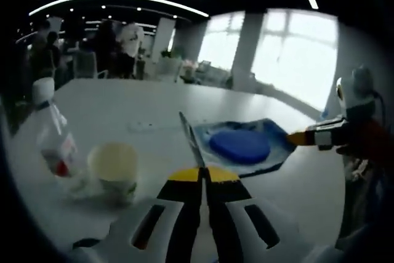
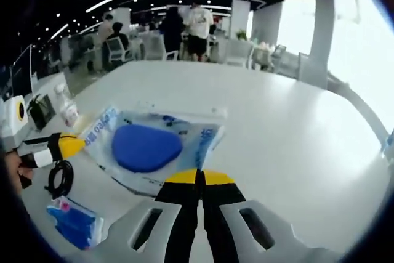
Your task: Arrange the tabletop items into an orderly group along one side of the table until the central work area is clear of visible clutter.
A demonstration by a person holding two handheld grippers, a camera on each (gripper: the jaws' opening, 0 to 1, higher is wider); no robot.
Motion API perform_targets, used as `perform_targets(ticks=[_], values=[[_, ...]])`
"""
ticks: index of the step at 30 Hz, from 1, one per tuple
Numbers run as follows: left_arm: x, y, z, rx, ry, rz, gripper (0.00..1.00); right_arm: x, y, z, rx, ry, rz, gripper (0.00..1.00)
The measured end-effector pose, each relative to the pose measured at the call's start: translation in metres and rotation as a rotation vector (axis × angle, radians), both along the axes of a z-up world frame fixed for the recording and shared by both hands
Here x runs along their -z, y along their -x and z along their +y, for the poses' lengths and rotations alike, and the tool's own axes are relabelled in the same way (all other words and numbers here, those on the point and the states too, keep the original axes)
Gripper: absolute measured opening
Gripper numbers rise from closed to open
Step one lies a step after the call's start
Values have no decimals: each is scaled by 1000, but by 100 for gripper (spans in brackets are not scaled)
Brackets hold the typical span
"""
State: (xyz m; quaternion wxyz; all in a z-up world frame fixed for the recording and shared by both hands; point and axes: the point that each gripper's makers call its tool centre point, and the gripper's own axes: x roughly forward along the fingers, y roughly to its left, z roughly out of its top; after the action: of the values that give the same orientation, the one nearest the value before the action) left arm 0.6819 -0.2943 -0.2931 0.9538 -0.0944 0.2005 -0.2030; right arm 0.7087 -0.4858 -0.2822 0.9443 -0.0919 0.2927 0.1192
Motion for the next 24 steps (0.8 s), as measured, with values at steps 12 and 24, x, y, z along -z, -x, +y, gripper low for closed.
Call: perform_targets(ticks=[12, 24], values=[[25, -12, 15, -86, 13, 25, 0, 35, -33, 19, -68, -8, 26, 1], [58, -22, 24, -173, 29, 85, 0, 71, -53, 28, -118, -22, 57, 1]])
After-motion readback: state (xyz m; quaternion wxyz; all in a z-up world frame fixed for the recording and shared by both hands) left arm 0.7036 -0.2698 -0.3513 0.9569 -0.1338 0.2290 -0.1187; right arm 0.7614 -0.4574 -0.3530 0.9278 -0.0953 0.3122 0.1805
